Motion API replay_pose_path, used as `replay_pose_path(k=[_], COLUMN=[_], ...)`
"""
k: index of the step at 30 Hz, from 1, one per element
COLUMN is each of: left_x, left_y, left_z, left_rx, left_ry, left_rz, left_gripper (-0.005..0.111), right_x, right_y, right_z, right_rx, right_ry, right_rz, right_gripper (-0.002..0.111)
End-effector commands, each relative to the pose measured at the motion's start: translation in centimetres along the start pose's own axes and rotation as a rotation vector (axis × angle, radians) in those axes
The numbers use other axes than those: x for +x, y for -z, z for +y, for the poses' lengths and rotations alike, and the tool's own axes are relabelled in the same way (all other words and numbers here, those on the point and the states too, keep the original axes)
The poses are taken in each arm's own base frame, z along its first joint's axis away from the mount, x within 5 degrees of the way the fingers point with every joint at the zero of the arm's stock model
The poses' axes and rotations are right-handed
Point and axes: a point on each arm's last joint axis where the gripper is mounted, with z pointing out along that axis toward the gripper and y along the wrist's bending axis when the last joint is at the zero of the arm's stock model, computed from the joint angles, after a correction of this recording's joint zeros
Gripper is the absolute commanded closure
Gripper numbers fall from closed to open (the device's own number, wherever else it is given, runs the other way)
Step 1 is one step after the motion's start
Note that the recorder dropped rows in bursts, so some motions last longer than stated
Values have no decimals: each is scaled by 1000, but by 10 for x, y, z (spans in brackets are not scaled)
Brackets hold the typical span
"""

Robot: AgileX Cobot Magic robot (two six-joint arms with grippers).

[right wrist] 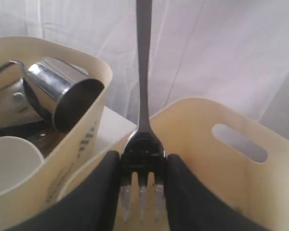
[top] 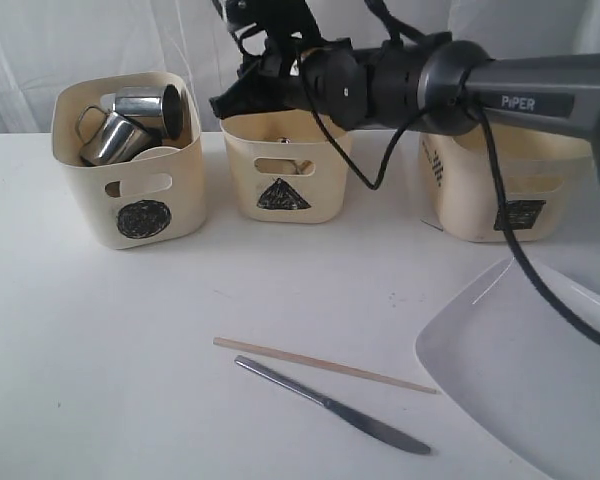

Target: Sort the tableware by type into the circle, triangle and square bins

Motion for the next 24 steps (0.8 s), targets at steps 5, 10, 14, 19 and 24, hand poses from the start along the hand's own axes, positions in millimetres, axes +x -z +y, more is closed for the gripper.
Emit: replay_pose_path(k=[5,10,14,19,24], left_x=[1,1,1,1,1], left_y=[0,0,0,0,0], left_z=[0,0,0,0,0], left_rx=[6,6,6,6,6], left_ry=[2,2,2,2,2], left_rz=[-5,-5,-5,-5,-5], left_gripper=[107,107,107,107,107], right_x=[25,31,24,6,-20], right_y=[-10,-7,0,21,64], right_z=[-45,-48,-47,-45,-38], right_rx=[101,82,63,5,-101], right_ry=[-128,-155,-157,-161,-154], right_rz=[24,101,130,221,390], right_gripper=[94,64,59,59,62])
